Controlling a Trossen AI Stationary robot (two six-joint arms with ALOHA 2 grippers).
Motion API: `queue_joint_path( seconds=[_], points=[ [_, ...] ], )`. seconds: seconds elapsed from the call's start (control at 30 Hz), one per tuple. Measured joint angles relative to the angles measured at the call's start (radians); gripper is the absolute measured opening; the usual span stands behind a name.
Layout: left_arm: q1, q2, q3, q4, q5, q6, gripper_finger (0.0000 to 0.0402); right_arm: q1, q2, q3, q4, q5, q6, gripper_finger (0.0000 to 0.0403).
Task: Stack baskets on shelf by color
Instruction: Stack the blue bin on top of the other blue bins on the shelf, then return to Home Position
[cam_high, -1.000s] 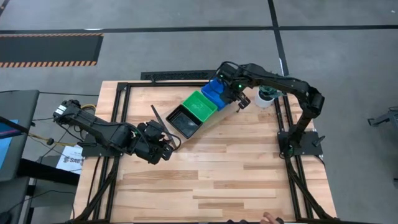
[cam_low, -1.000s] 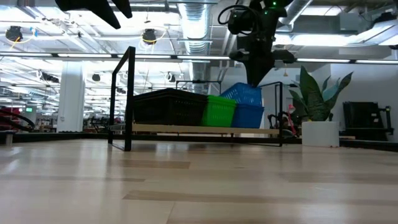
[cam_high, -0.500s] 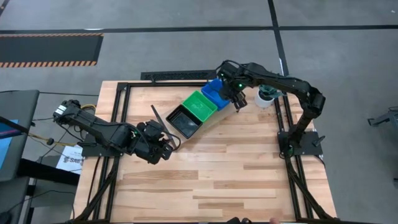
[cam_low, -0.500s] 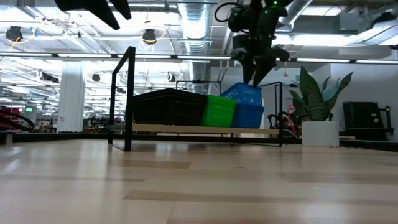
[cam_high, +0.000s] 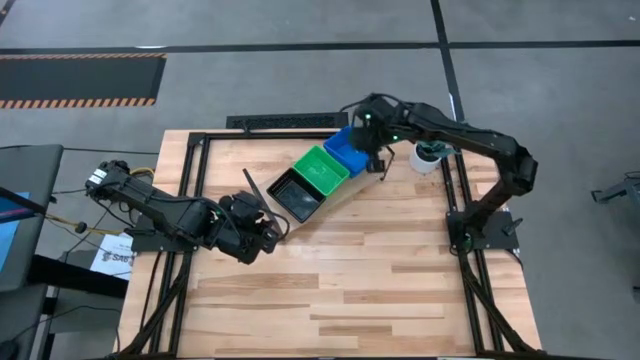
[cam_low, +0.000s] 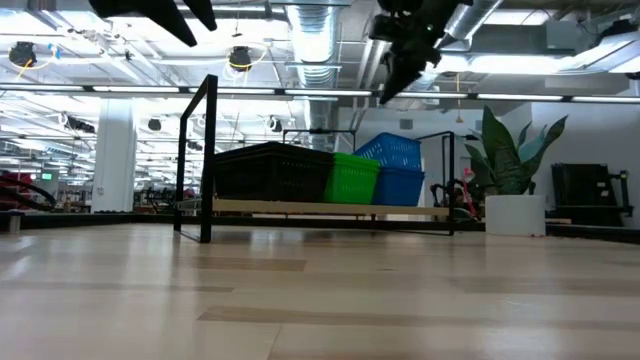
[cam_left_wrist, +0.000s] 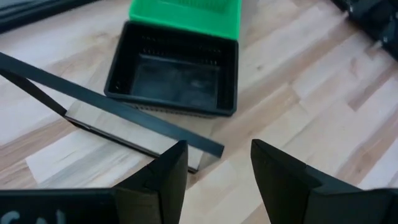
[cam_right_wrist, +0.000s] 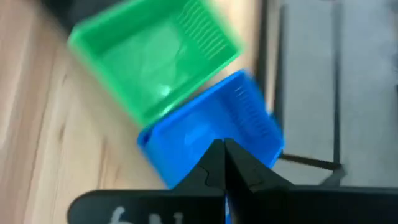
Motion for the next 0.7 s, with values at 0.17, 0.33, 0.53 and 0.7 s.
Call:
queue_joint_path(
  seconds=[0.17, 0.33, 0.53, 0.7],
  points=[
    [0.000, 0.000, 0.000, 0.000, -0.036, -0.012, 0.0164, 0.001, -0.056, -0.140, 0.206, 0.007, 0.157, 0.0006],
    [0.001, 0.000, 0.000, 0.000, -0.045, -0.012, 0.0164, 0.000, -0.086, -0.276, 0.261, 0.034, 0.217, 0.0003],
    [0.001, 0.000, 0.000, 0.001, -0.063, -0.007, 0.0164, 0.009, -0.090, -0.366, 0.262, 0.061, 0.250, 0.0007],
    [0.002, 0.000, 0.000, 0.000, -0.058, -0.014, 0.0164, 0.015, -0.082, -0.386, 0.264, 0.062, 0.236, 0.0005]
  ],
)
